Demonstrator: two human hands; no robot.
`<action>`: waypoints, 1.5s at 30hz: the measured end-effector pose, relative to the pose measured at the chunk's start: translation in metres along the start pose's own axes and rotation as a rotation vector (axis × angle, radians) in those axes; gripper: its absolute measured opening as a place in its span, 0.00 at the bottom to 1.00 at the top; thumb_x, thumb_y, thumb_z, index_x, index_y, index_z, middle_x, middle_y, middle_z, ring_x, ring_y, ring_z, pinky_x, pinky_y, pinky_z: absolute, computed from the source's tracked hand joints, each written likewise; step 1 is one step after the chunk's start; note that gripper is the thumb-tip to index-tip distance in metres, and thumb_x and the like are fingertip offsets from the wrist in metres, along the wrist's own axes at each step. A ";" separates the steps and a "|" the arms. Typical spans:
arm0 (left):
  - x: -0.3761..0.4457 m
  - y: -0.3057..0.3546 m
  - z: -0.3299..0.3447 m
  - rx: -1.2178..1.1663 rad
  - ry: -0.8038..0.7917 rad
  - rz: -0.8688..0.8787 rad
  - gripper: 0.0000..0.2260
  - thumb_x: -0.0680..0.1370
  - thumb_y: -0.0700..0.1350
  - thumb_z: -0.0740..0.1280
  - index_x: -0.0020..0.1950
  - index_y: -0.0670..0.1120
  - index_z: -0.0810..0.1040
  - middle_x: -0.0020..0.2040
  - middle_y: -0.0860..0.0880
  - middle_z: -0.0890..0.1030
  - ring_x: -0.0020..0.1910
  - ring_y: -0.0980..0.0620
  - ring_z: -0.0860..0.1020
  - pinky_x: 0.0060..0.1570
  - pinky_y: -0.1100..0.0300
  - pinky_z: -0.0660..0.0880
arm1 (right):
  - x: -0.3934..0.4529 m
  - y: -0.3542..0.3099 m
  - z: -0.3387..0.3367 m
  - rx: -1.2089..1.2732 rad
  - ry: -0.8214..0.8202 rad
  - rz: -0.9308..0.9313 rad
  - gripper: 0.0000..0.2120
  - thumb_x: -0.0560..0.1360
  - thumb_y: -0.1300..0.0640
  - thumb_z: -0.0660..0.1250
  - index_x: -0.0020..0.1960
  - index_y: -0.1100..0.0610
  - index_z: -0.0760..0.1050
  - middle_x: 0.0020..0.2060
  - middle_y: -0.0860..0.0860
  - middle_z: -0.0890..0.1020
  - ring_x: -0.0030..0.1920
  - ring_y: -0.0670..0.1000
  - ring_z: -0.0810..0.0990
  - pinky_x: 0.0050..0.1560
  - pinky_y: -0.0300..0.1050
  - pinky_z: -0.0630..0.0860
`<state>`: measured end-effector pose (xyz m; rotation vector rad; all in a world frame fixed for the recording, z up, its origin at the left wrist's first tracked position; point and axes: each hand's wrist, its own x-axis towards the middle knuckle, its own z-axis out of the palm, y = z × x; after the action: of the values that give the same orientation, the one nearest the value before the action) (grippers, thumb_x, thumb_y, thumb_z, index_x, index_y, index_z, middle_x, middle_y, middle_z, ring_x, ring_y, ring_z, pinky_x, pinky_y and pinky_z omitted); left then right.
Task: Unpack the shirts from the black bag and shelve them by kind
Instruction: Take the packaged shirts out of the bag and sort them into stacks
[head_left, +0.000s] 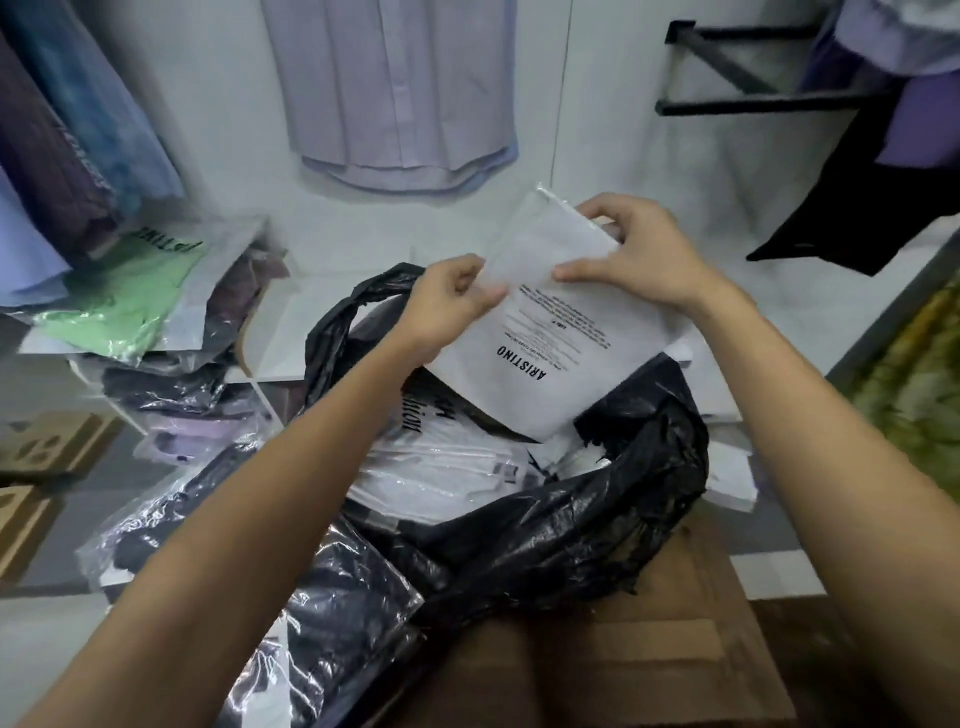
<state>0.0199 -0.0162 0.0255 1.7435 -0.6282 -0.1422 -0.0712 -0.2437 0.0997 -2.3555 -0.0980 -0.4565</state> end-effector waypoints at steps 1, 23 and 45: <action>0.001 -0.002 -0.004 -0.094 0.022 -0.035 0.04 0.79 0.39 0.73 0.51 0.46 0.82 0.50 0.43 0.86 0.47 0.49 0.84 0.52 0.49 0.82 | -0.001 0.002 -0.011 -0.107 -0.048 0.020 0.17 0.64 0.46 0.84 0.47 0.43 0.80 0.44 0.41 0.84 0.44 0.36 0.81 0.49 0.42 0.76; -0.026 -0.032 -0.076 -0.436 -0.154 -0.717 0.15 0.86 0.54 0.55 0.67 0.54 0.76 0.55 0.43 0.84 0.45 0.47 0.84 0.44 0.56 0.82 | -0.014 0.013 0.012 0.494 0.019 0.084 0.19 0.67 0.55 0.79 0.55 0.62 0.85 0.52 0.54 0.88 0.56 0.54 0.86 0.61 0.50 0.81; -0.018 -0.030 -0.075 -0.299 -0.184 -0.548 0.20 0.78 0.34 0.70 0.70 0.42 0.77 0.63 0.46 0.83 0.57 0.53 0.83 0.65 0.59 0.77 | -0.021 0.031 0.013 0.201 -0.095 0.147 0.14 0.74 0.63 0.76 0.58 0.52 0.85 0.59 0.41 0.79 0.56 0.28 0.75 0.60 0.24 0.67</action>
<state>0.0459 0.0619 0.0140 1.5794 -0.2268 -0.7465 -0.0813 -0.2570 0.0632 -2.1678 -0.0144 -0.2506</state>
